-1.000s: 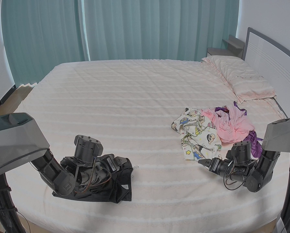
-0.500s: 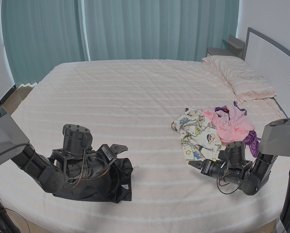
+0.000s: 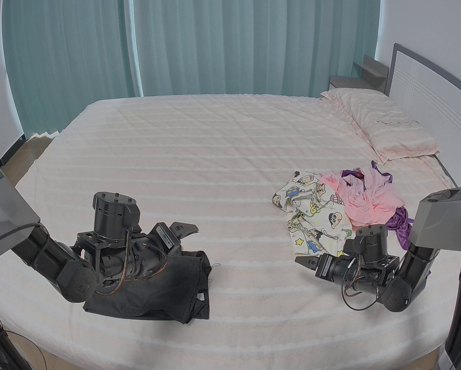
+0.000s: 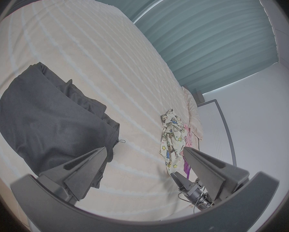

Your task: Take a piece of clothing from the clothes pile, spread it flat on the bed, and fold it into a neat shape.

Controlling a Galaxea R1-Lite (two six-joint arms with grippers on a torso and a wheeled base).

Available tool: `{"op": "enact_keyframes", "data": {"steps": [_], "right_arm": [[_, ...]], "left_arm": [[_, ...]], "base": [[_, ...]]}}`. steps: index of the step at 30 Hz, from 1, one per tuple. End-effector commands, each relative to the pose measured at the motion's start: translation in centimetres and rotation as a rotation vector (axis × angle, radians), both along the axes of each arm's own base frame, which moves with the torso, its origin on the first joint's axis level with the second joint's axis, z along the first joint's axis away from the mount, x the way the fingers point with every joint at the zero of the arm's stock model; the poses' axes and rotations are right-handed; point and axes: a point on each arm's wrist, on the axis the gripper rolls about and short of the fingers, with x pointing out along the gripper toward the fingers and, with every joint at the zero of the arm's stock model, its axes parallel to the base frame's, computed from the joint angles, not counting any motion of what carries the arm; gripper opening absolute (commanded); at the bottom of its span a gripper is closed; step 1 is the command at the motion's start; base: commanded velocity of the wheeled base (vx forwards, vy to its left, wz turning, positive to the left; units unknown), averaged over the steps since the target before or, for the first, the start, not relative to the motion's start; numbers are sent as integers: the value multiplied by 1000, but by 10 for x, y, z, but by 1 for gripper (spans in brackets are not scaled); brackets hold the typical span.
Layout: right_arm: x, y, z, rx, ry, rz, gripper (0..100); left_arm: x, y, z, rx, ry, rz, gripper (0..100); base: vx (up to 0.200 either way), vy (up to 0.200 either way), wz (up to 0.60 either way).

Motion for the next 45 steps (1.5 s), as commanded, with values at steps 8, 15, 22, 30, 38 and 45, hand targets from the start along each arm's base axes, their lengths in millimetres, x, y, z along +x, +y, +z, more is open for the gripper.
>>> {"op": "enact_keyframes", "data": {"steps": [8,15,22,30,38,45], "right_arm": [[-4,20,0,24,1,46,100],[-6,25,-2,23,6,63,100],[-6,26,-3,22,7,65,100],[-6,27,-2,24,6,69,100],[-6,29,-3,25,4,75,100],[-6,35,-2,30,-4,92,100]], "left_arm": [[-1,9,1,7,13,26,100],[-3,10,-2,19,38,25,100],[-5,11,-6,27,51,23,100],[-5,11,-6,27,52,23,100],[-3,10,-8,28,54,24,100],[-1,14,-10,31,59,44,100]], "base": [[0,0,0],[0,0,0],[0,0,0],[-200,0,0],[-25,0,0],[0,86,0]]}}
